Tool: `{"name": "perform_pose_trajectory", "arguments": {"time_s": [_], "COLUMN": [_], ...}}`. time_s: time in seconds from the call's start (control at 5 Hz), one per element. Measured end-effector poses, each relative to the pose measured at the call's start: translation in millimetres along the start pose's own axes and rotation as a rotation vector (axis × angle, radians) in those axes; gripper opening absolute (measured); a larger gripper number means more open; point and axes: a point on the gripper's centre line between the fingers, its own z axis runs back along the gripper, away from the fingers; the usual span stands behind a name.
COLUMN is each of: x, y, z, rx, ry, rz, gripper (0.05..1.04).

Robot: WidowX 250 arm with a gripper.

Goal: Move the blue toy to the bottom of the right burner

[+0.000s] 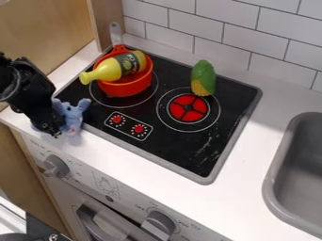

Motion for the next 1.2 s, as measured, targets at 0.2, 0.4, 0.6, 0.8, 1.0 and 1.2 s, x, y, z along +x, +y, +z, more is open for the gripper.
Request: {"name": "perform_pose_trajectory", "arguments": {"time_s": [0.2,0.4,0.6,0.8,1.0,1.2], "x": [3,8,13,15,27,39], "y": [-3,-3,-3,-11,-16,-32], "z": [5,16,31,40,58,72], "rx": [-0.031,-0.050,-0.053,-0.061,-0.064,-0.065], "ry": [0.020,0.046,0.079,0.115,0.158,0.211], "rz": [-0.001,-0.003,0.003,0.005,0.025,0.079], "gripper": [0.175,0.078,0.056,0.056,0.056,0.056]}}
